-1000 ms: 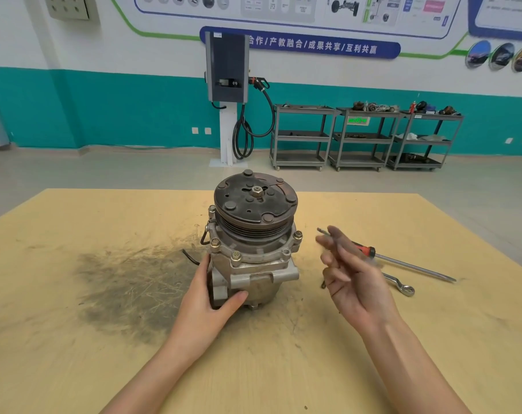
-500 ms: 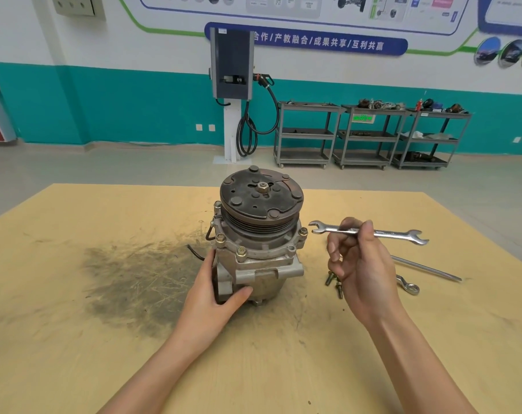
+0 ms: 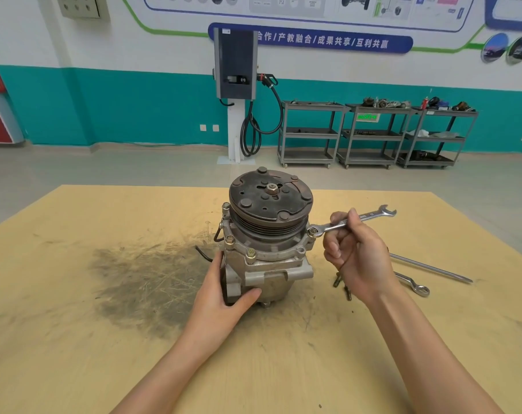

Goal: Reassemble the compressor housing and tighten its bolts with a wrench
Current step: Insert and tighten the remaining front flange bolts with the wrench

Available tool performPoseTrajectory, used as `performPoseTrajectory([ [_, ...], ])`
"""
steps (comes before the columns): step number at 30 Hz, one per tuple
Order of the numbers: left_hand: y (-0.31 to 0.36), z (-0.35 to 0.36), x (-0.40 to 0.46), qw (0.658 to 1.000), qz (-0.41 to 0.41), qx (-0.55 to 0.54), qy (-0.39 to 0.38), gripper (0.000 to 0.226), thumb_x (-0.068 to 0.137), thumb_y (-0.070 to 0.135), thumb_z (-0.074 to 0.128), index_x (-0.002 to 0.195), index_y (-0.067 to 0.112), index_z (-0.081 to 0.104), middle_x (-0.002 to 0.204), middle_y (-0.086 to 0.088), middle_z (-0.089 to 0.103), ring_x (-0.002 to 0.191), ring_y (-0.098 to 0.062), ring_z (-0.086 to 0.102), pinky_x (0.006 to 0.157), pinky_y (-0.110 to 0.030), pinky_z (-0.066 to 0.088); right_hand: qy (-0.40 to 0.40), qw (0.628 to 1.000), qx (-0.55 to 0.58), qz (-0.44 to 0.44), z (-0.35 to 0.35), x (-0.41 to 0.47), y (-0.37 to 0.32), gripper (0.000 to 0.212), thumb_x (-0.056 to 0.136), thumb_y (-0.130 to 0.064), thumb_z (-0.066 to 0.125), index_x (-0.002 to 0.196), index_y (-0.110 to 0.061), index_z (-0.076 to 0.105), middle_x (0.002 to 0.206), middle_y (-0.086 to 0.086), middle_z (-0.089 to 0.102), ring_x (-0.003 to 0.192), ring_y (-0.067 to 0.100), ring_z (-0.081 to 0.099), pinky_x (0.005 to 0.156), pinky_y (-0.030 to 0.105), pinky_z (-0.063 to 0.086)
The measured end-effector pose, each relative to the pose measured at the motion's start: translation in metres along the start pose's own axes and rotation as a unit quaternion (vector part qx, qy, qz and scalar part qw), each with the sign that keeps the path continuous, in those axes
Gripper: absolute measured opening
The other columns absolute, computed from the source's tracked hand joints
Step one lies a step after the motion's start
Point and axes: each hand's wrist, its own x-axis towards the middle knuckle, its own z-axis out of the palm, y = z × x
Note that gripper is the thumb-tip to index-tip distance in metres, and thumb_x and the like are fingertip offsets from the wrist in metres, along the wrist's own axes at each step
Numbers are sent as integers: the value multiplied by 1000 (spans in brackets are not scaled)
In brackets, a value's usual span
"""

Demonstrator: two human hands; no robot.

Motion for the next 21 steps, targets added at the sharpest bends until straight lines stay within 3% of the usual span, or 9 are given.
performPoseTrajectory([
  [4, 1, -1, 0, 1000, -3, -6, -8, 87, 81, 38, 79, 153, 30, 31, 136, 26, 55, 126, 8, 49, 96, -6, 36, 54, 994, -37, -88, 6, -11, 11, 38, 102, -36, 36, 80, -17, 59, 47, 4, 48, 40, 13, 36, 44, 25, 23],
  [7, 1, -1, -1, 1000, 0, -4, -8, 88, 81, 38, 79, 154, 30, 30, 137, 24, 56, 128, 5, 50, 98, -7, 37, 103, 978, -66, -171, 15, -22, 22, 36, 100, -37, 37, 81, -18, 61, 47, 3, 46, 41, 14, 35, 42, 21, 29],
  [10, 3, -1, -1, 1000, -1, -9, -11, 89, 82, 36, 79, 155, 28, 29, 140, 19, 56, 132, -2, 49, 110, -25, 38, 120, 969, -74, -201, 20, -28, 29, 34, 98, -38, 37, 81, -22, 61, 47, 3, 45, 41, 14, 37, 41, 20, 32],
  [17, 3, -1, -1, 1000, 1, -5, -10, 89, 82, 35, 79, 155, 25, 29, 143, 15, 55, 135, -5, 48, 114, -33, 38, 100, 980, -71, -154, 17, -20, 21, 38, 104, -35, 34, 82, -16, 58, 46, 3, 48, 39, 13, 39, 40, 18, 32],
  [21, 0, 0, 0, 1000, 2, -2, -7, 87, 82, 33, 79, 154, 26, 31, 140, 18, 56, 132, -1, 49, 105, -17, 38, 77, 991, -67, -90, 14, -8, 10, 38, 105, -33, 32, 81, -15, 55, 47, 4, 50, 40, 14, 40, 41, 20, 31],
])
